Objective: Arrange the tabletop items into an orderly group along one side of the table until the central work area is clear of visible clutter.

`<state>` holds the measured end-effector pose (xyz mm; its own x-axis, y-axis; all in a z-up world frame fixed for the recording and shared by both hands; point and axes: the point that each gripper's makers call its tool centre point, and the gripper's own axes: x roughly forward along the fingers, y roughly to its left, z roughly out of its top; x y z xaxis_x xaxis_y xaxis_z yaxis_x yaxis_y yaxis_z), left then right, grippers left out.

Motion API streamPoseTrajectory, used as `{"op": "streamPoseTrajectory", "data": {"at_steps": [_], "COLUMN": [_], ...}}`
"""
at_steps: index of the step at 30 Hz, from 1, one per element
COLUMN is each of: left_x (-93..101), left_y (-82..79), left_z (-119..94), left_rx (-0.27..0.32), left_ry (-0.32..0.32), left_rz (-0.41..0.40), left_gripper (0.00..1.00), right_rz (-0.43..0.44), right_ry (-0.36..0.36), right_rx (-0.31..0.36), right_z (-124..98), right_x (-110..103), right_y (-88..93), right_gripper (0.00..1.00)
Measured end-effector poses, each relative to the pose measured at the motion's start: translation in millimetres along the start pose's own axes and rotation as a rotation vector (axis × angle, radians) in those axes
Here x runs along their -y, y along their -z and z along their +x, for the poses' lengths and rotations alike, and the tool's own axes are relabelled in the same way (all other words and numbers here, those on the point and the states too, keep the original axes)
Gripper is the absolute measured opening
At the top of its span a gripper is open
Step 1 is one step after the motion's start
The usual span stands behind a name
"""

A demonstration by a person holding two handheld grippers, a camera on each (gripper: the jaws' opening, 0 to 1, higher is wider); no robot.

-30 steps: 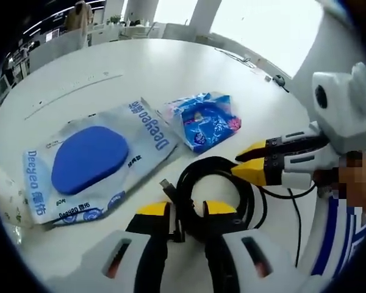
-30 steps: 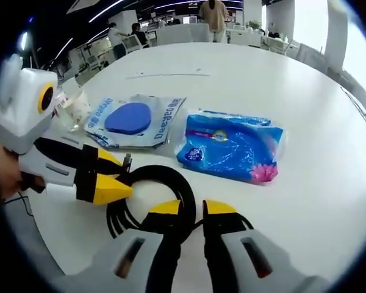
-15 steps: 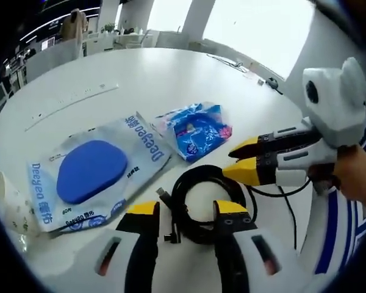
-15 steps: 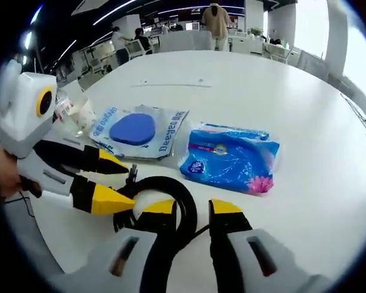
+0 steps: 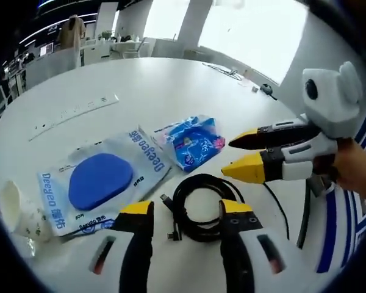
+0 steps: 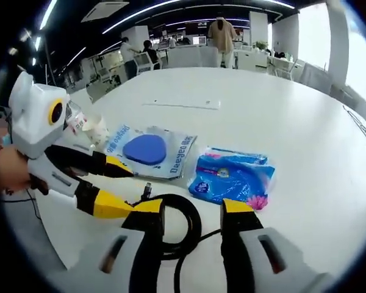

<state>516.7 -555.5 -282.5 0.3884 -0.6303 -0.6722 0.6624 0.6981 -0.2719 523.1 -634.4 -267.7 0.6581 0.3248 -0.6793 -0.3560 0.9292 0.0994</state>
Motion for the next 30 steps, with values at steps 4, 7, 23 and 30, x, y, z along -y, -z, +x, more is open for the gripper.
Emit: {"op": "streamPoseTrajectory", "data": {"at_steps": [4, 7, 23, 30], "left_x": [3.3, 5.3, 6.8, 5.5], "left_y": [-8.0, -13.3, -23.5, -24.1], "left_z": [-9.3, -17.9, -62.9, -89.2], "left_rx": [0.033, 0.056, 0.133, 0.165], "left_ry": [0.016, 0.025, 0.054, 0.056], "left_rz": [0.012, 0.025, 0.048, 0.058], "left_gripper": [0.46, 0.48, 0.58, 0.63], "right_rz": [-0.010, -0.019, -0.074, -0.103], "right_ry": [-0.020, -0.029, -0.068, -0.083], "right_rx": [0.042, 0.071, 0.159, 0.177], "right_z": [-10.3, -17.2, -55.9, -73.7], "right_x": [-4.7, -6.8, -21.4, -30.7], "right_y": [-10.0, -16.5, -39.6, -42.9], "right_gripper": [0.41, 0.44, 0.56, 0.59]}}
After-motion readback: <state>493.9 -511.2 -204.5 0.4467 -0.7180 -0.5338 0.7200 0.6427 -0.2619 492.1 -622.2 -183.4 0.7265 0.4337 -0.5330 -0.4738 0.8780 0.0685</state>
